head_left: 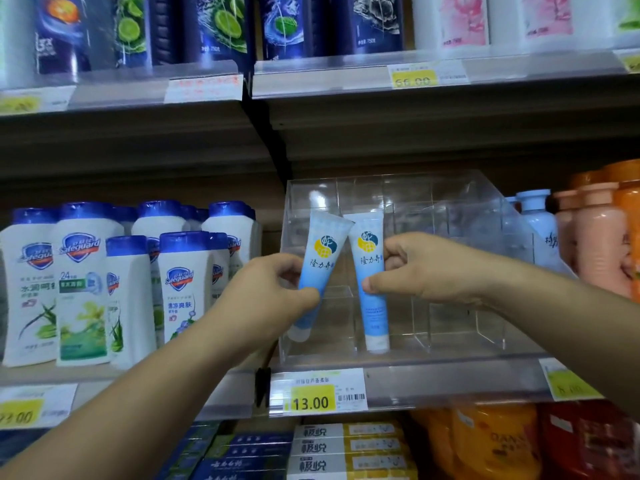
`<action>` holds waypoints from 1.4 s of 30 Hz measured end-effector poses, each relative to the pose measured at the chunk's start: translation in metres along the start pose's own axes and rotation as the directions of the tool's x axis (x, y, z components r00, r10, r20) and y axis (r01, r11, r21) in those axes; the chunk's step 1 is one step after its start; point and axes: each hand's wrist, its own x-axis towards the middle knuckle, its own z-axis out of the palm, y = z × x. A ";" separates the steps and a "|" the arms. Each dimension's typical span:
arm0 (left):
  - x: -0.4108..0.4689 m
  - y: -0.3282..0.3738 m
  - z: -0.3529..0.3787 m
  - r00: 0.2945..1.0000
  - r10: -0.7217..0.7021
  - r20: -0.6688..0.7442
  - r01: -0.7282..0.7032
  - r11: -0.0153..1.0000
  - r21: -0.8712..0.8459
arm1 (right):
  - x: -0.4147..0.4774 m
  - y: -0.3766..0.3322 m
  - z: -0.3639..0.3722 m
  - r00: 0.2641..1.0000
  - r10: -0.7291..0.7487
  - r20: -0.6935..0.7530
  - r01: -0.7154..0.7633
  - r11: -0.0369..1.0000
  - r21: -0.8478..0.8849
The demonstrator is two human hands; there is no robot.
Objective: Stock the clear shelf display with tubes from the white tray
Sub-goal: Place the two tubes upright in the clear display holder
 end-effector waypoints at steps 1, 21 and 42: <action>0.000 0.002 0.000 1.000 -0.012 0.002 0.012 1.000 0.015 | -0.001 0.000 -0.001 1.000 0.006 -0.007 -0.006 1.000 -0.016; -0.007 0.008 0.004 0.987 0.054 -0.151 -0.021 0.978 0.208 | -0.001 0.010 -0.003 0.988 -0.082 -0.131 0.080 0.997 -0.020; -0.131 -0.032 -0.029 0.842 -0.104 -0.530 0.062 0.993 -0.095 | -0.072 -0.012 0.132 0.873 -0.304 -0.382 0.470 0.735 0.488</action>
